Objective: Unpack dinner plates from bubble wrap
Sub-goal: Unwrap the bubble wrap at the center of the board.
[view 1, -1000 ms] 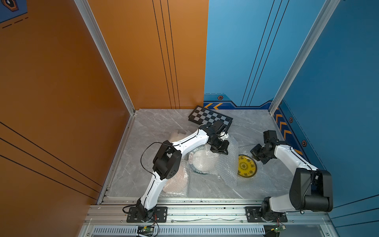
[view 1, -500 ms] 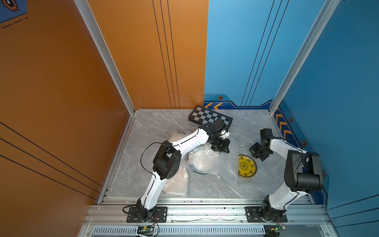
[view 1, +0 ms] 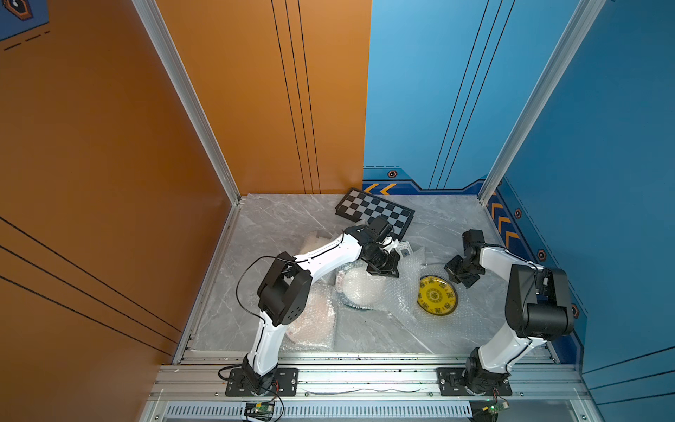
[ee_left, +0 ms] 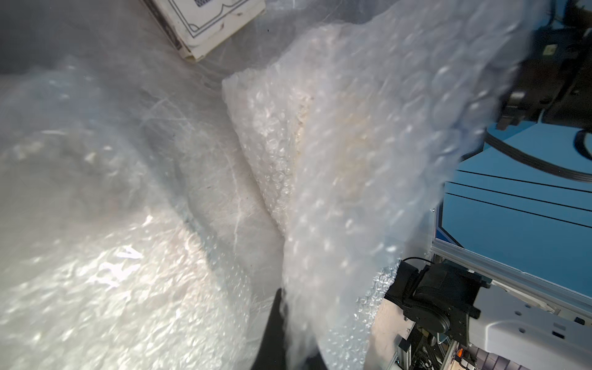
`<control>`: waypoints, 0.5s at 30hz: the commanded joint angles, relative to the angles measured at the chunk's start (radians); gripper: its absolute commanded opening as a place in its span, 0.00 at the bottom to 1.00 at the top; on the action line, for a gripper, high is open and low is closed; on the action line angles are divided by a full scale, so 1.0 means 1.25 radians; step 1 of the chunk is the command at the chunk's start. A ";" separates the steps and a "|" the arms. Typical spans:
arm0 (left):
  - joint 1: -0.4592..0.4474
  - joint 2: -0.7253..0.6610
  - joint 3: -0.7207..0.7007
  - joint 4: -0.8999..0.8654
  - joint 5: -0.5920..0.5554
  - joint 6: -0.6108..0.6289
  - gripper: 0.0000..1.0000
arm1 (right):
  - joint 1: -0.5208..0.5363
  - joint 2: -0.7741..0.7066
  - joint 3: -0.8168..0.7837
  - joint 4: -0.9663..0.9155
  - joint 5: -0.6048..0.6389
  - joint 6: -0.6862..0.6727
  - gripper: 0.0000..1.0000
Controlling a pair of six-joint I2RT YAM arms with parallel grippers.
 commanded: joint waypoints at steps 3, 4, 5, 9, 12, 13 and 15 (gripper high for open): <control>0.038 -0.104 -0.117 0.047 -0.031 -0.020 0.00 | -0.022 0.018 -0.010 -0.030 0.072 0.007 0.00; 0.041 -0.117 -0.135 0.053 -0.032 -0.024 0.00 | -0.026 0.014 -0.010 -0.030 0.068 0.003 0.00; 0.044 -0.129 -0.156 0.060 -0.030 -0.027 0.00 | -0.028 0.007 -0.009 -0.025 0.061 -0.009 0.00; 0.034 -0.141 -0.189 0.071 -0.024 -0.029 0.00 | -0.025 -0.075 -0.005 0.036 -0.025 -0.079 0.11; 0.012 -0.131 -0.190 0.079 -0.031 -0.029 0.00 | -0.017 -0.163 0.003 0.016 -0.070 -0.097 0.34; 0.005 -0.127 -0.188 0.083 -0.033 -0.030 0.00 | -0.016 -0.192 -0.001 0.002 -0.080 -0.095 0.40; -0.010 -0.120 -0.186 0.095 -0.035 -0.036 0.00 | -0.016 -0.267 -0.027 -0.037 -0.090 -0.084 0.47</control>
